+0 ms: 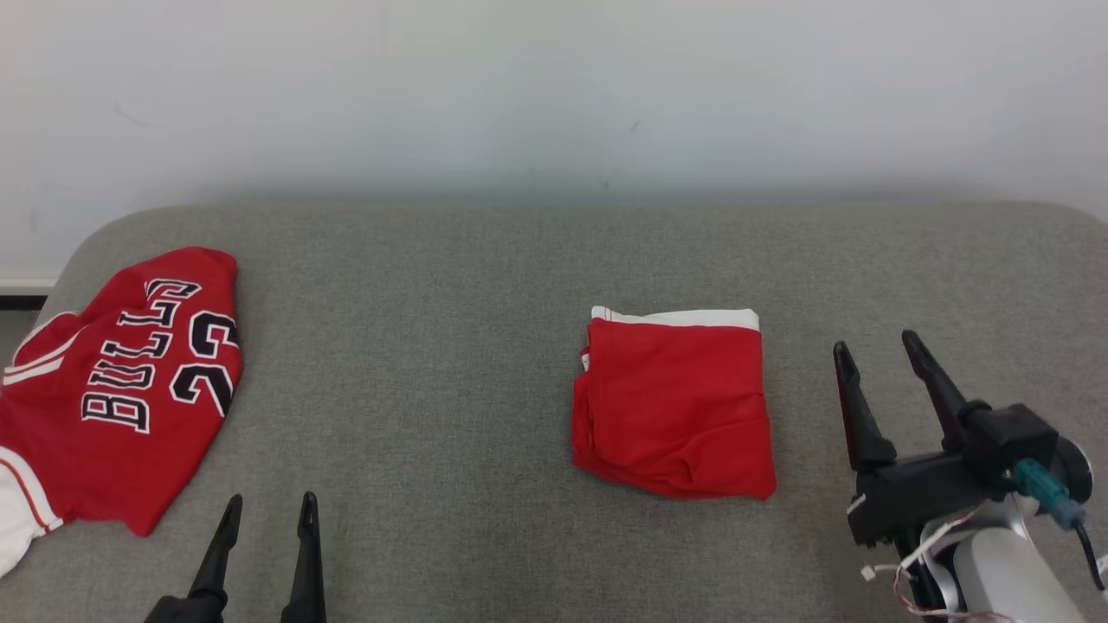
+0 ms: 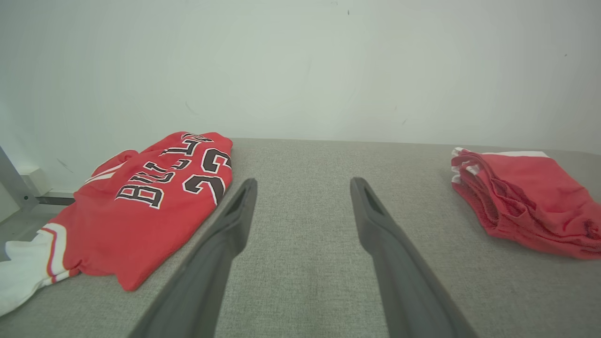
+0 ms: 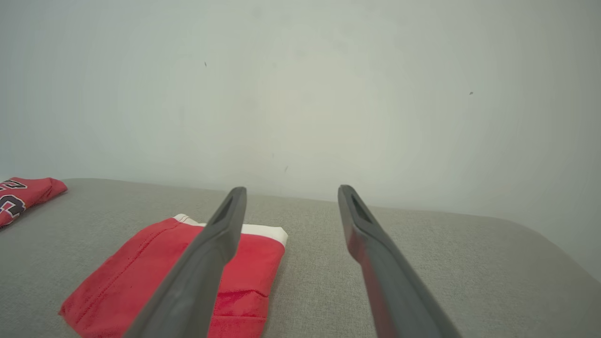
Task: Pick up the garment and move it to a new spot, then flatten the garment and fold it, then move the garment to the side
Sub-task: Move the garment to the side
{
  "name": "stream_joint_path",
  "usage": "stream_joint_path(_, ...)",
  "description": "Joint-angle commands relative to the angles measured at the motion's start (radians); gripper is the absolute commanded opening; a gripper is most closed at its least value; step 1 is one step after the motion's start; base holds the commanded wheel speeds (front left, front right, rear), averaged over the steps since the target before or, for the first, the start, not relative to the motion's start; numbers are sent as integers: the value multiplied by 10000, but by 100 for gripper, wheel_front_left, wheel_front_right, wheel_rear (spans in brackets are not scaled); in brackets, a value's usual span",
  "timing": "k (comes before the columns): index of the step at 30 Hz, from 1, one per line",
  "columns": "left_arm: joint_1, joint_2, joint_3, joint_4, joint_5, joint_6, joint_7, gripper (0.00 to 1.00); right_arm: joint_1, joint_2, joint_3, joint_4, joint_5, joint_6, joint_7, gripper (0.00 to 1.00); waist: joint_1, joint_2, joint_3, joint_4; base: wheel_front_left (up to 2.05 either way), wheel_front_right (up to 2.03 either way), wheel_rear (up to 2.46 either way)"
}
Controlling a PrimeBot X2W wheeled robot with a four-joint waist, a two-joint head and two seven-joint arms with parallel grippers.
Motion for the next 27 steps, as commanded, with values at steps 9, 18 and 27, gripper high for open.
stream_joint_path(9,-731,-77,-282,203,-179,-60,-35,100,-2132,-268,169,2272,355,-25,604,100,-2,-1,937,813,0,0,0)
stream_joint_path(18,-1103,-126,-413,352,-237,-47,-35,100,-3122,11,658,4487,837,-25,1141,100,-2,-1,1344,1083,0,0,0)
stream_joint_path(27,-1248,-129,-376,442,-198,-56,-35,100,-3555,268,988,5861,1317,-25,1705,100,-2,-1,1433,952,0,0,0)
